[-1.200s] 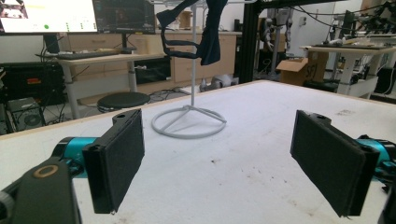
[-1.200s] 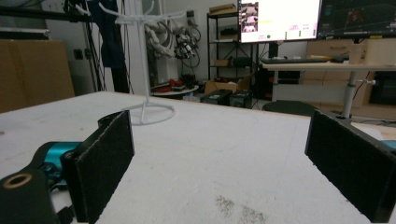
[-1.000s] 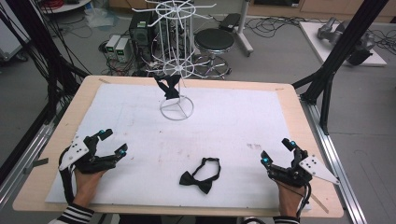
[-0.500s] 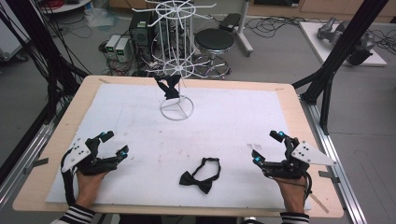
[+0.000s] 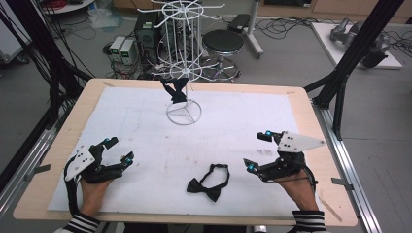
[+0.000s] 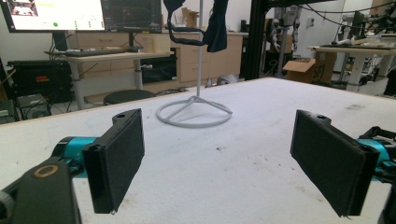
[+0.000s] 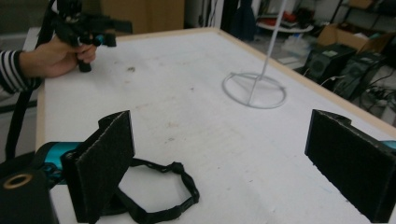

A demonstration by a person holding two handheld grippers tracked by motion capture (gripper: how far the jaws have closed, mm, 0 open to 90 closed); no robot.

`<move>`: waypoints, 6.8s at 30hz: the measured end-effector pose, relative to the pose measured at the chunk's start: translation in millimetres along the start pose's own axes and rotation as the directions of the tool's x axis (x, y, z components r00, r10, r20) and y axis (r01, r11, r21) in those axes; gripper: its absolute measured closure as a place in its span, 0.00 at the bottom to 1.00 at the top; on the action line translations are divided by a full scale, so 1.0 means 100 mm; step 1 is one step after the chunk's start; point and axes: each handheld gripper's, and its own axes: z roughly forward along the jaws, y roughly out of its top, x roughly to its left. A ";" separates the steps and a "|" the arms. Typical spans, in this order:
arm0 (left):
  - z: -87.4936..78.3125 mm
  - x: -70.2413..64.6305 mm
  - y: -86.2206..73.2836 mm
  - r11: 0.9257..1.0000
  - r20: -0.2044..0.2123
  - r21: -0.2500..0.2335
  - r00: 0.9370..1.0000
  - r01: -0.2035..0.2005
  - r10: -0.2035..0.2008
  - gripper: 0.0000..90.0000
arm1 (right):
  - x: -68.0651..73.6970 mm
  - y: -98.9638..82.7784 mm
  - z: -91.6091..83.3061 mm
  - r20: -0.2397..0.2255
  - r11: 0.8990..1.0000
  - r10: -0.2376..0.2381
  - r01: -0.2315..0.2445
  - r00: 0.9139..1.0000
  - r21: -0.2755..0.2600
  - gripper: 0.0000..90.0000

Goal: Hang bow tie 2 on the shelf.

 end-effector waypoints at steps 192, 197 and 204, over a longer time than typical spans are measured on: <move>-0.03 -0.02 -0.02 0.999 -0.028 -0.032 0.999 -0.020 0.019 0.21 | 0.34 0.40 1.12 -0.238 0.948 0.082 -0.002 0.968 0.318 0.85; -0.03 -0.02 -0.02 0.999 -0.029 -0.033 0.999 -0.017 0.016 0.21 | 0.30 0.40 1.06 -0.207 0.964 0.101 -0.044 0.973 0.263 0.84; -0.03 -0.02 -0.02 0.999 -0.028 -0.032 0.999 -0.019 0.018 0.21 | 0.23 0.42 1.00 -0.168 0.980 0.115 -0.085 0.979 0.179 0.85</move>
